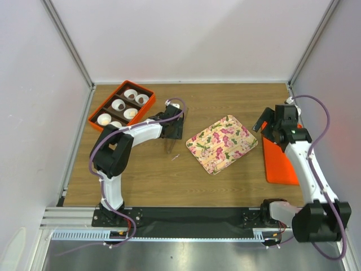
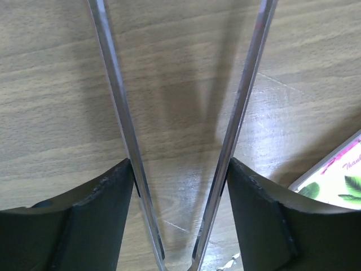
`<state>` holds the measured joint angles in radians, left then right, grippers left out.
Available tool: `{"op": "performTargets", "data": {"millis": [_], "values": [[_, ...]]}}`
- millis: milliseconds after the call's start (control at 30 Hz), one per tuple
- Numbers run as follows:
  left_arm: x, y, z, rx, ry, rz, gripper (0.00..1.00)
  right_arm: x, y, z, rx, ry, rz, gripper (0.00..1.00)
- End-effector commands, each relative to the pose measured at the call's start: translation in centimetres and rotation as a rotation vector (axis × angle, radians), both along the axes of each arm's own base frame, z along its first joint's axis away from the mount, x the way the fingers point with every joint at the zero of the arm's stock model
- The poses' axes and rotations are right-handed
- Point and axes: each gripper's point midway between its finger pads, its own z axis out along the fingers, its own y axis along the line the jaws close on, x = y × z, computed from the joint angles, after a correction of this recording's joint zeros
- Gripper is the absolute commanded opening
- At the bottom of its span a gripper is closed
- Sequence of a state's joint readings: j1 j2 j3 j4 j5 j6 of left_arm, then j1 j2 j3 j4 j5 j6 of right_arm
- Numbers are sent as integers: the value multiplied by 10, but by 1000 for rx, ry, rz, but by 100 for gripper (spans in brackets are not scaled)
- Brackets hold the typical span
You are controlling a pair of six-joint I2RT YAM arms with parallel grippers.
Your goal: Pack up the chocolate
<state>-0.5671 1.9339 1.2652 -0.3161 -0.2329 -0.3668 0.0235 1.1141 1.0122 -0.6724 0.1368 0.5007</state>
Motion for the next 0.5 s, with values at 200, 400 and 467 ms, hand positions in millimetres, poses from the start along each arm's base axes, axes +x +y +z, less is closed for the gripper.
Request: {"op": "performTargets", "data": {"millis": [200,400,467], "values": [[-7,-24,43,-158,-35,-37,99,78,-39,-16,-111,87,0,94],[-23,-27,62,-238,-35,-31,100,108,-58,-44,-138,190,34,73],[-28,-28,80,-272,-58,-35,100,115,-56,-62,-132,240,83,67]]}}
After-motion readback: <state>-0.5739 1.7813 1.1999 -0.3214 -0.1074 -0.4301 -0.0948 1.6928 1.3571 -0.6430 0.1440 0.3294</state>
